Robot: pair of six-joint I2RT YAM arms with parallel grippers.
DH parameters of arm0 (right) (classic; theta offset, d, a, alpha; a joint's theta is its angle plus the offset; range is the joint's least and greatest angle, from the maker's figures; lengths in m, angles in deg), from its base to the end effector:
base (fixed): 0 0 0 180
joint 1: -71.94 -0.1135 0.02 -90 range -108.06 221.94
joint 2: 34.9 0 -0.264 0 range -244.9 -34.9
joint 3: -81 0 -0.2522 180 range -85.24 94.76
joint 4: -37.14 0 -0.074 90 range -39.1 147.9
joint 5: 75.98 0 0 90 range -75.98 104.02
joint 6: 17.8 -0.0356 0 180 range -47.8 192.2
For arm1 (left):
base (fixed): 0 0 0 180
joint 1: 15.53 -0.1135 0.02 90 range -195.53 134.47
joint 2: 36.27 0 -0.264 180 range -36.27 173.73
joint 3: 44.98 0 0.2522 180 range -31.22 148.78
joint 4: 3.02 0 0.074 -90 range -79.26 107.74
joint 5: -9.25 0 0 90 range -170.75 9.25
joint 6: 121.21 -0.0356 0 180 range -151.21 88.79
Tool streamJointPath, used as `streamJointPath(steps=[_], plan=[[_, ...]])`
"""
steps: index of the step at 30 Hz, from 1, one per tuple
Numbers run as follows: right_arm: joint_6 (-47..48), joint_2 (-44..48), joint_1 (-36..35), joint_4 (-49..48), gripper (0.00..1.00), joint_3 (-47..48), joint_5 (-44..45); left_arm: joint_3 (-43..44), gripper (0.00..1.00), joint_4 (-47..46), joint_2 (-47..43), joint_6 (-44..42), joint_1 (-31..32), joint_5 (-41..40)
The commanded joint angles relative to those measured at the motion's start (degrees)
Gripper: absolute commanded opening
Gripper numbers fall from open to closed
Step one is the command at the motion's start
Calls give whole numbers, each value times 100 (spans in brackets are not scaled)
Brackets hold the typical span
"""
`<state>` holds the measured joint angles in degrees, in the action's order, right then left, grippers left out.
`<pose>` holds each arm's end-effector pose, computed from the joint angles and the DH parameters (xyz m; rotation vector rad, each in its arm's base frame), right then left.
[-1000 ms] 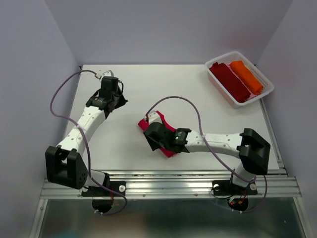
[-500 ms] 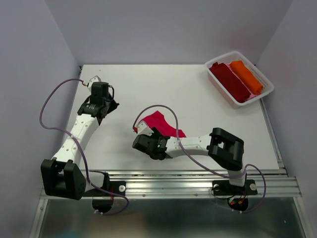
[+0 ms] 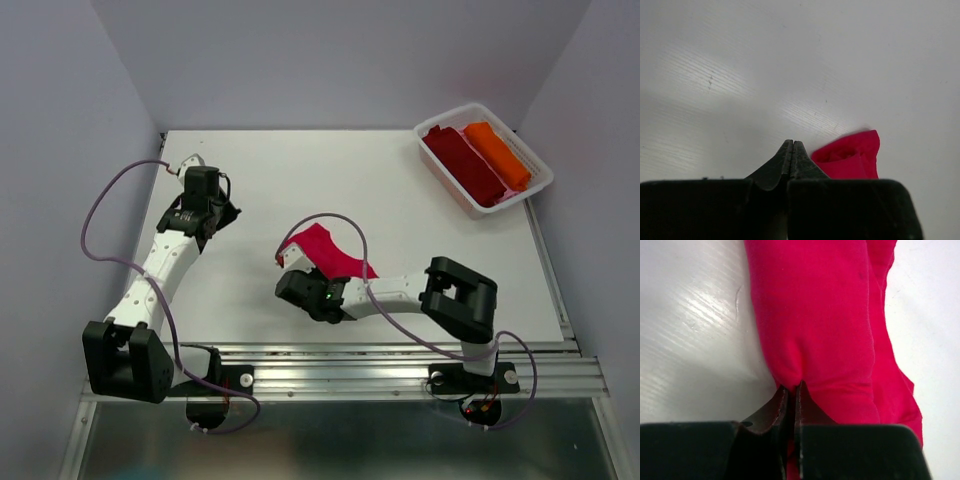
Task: Roll the t-shirts
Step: Roll the T-shirt to the center of the board.
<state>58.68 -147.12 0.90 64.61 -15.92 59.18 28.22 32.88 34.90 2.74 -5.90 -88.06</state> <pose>0.1521 0.3650 0.1523 -0.8154 2.0541 -0.2322 0.2744 -0.0420 0.3114 -0.5295 2.1064 -0.3009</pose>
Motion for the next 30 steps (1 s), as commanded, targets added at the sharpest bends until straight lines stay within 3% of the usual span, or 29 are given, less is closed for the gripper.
streamJointPath(steps=[1,6,19,30], plan=[[-370,806,301,-563,1,-287,-1489,-117,4,-121,-139,-3,-14,37],[-809,1325,618,-764,1,-533,-2957,-134,4,-130,-157,-38,-14,98],[-1882,1528,1628,-1705,1,-999,-6052,-214,4,-147,-218,-152,-14,204],[-2708,1221,2455,-2671,1,-1395,-7724,-503,2,-271,-315,-240,39,361]])
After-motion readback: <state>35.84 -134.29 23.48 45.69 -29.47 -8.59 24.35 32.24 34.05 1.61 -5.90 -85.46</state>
